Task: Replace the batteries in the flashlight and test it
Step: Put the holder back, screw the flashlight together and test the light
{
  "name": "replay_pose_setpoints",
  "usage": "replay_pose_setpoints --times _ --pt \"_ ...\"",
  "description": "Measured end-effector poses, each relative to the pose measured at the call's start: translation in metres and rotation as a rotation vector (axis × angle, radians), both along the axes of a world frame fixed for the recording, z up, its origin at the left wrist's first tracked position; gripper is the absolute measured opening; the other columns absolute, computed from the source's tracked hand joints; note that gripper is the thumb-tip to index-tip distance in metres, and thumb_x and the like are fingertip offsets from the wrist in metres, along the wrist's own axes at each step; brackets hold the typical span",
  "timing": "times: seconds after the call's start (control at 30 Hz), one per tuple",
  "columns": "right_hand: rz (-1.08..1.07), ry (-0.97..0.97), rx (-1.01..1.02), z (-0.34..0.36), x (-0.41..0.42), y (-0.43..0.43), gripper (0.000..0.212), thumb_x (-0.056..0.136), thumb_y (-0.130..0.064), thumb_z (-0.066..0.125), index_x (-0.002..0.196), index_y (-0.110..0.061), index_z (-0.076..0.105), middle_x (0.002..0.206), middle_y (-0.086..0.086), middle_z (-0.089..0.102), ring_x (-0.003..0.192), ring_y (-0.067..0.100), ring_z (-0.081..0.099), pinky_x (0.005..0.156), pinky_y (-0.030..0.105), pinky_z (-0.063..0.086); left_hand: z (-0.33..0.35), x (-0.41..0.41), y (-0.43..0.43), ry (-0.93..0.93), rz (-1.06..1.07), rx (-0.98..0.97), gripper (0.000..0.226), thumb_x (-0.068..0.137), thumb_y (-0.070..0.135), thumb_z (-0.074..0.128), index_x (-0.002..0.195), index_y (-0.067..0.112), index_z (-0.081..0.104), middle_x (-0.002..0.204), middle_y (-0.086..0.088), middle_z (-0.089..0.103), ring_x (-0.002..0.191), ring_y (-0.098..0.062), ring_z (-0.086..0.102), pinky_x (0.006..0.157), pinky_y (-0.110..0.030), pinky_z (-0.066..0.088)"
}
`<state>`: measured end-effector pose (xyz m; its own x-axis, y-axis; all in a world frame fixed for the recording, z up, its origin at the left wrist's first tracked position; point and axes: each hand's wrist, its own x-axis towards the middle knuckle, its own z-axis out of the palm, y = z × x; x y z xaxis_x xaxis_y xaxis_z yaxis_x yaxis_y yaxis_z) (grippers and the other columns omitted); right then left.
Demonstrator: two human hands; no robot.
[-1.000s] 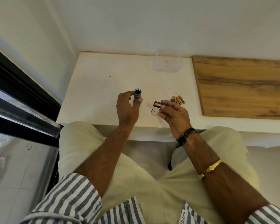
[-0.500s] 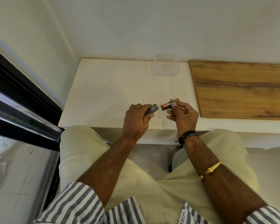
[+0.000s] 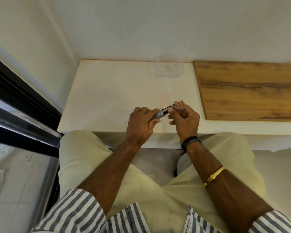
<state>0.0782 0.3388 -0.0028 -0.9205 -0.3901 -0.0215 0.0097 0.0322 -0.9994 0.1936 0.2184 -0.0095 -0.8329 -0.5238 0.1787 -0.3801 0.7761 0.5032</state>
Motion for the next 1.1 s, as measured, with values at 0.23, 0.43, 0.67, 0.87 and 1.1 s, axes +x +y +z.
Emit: replay_pose_setpoints --times 0.23,0.43,0.67,0.87,1.1 --pt "0.004 0.028 0.136 -0.008 0.002 -0.005 0.017 0.092 -0.028 0.073 0.101 -0.014 0.08 0.086 0.005 0.076 0.072 0.016 0.069 0.053 0.026 0.058 0.0 -0.005 -0.002 -0.016 0.02 0.025 0.041 0.097 0.039 0.058 0.135 0.022 0.059 0.113 -0.002 0.065 0.105 -0.02 0.047 0.086 -0.031 0.041" --pt "-0.166 -0.083 0.183 -0.018 -0.015 -0.008 0.02 0.093 -0.031 0.07 0.098 -0.014 0.08 0.079 -0.003 0.074 0.066 0.014 0.069 0.054 0.03 0.06 -0.002 -0.007 -0.004 -0.002 0.04 0.05 0.039 0.096 0.034 0.061 0.132 0.02 0.061 0.111 -0.003 0.066 0.106 -0.023 0.049 0.087 -0.036 0.045" --pt "-0.135 0.152 0.451 -0.036 -0.04 -0.013 0.024 0.092 -0.015 0.071 0.115 -0.02 0.075 0.12 0.006 0.073 0.091 0.019 0.069 0.087 0.038 0.06 -0.006 -0.006 -0.006 0.001 0.032 0.057 0.037 0.097 0.033 0.061 0.131 0.02 0.062 0.111 -0.003 0.065 0.105 -0.024 0.049 0.087 -0.037 0.045" --pt "-0.052 0.293 0.645 -0.048 -0.043 -0.02 0.041 0.093 -0.022 0.069 0.134 -0.026 0.063 0.125 0.006 0.066 0.1 0.022 0.066 0.092 0.038 0.055 -0.01 -0.006 -0.008 -0.001 0.016 0.061 0.035 0.097 0.033 0.06 0.13 0.021 0.062 0.109 -0.002 0.066 0.105 -0.023 0.048 0.086 -0.035 0.042" --pt "-0.065 0.326 0.746 -0.051 -0.044 -0.027 0.035 0.092 -0.027 0.07 0.127 -0.026 0.068 0.138 0.002 0.062 0.108 0.017 0.067 0.095 0.037 0.054 -0.015 -0.006 -0.012 0.003 0.017 0.071 0.035 0.096 0.033 0.06 0.129 0.021 0.063 0.108 -0.002 0.066 0.105 -0.023 0.049 0.086 -0.036 0.042"
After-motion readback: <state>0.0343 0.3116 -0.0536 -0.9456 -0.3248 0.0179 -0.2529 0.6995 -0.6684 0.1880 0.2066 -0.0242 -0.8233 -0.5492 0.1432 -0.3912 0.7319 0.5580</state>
